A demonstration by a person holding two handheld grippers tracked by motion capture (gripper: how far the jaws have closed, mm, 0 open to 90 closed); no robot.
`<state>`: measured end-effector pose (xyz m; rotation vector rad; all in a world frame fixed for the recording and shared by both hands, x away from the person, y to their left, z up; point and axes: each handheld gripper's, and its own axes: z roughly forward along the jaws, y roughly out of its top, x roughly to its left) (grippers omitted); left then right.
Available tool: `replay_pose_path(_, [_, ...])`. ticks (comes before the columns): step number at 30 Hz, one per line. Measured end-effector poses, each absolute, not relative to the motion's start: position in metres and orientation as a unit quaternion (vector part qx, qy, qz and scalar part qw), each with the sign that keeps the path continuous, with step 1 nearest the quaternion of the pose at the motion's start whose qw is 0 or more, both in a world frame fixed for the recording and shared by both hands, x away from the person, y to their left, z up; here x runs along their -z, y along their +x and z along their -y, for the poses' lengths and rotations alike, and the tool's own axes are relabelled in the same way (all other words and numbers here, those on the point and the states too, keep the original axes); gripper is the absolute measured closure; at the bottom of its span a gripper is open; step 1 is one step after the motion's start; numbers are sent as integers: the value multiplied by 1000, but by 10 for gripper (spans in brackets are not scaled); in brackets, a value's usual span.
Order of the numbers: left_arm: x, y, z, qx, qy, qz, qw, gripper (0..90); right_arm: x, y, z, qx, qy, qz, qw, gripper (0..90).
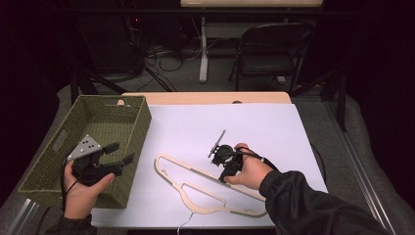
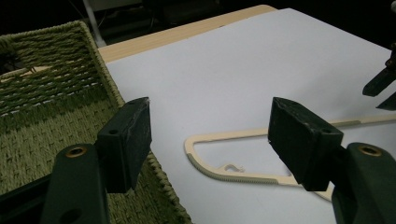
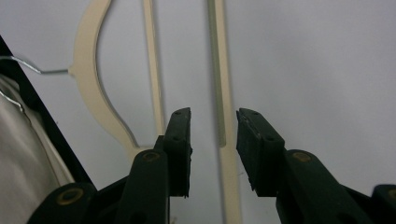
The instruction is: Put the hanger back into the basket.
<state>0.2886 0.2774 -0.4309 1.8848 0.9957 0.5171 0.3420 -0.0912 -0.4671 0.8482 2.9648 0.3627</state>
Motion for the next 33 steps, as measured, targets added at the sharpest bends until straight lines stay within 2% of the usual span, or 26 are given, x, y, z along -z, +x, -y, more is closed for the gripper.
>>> replay_pose_path(3, [431, 288, -277, -209, 766, -402, 455, 307, 476, 343, 84, -83, 263, -961, 3, 655])
replay_pose_path(8, [431, 288, -276, -199, 768, -399, 461, 313, 486, 344, 75, -54, 251, -967, 4, 680])
replay_pose_path(24, [434, 289, -273, -200, 771, -398, 455, 314, 502, 347, 43, -69, 234, -970, 20, 709])
replay_pose_path(33, [436, 290, -274, -198, 771, -399, 454, 314, 516, 346, 22, -58, 216, -975, 13, 720])
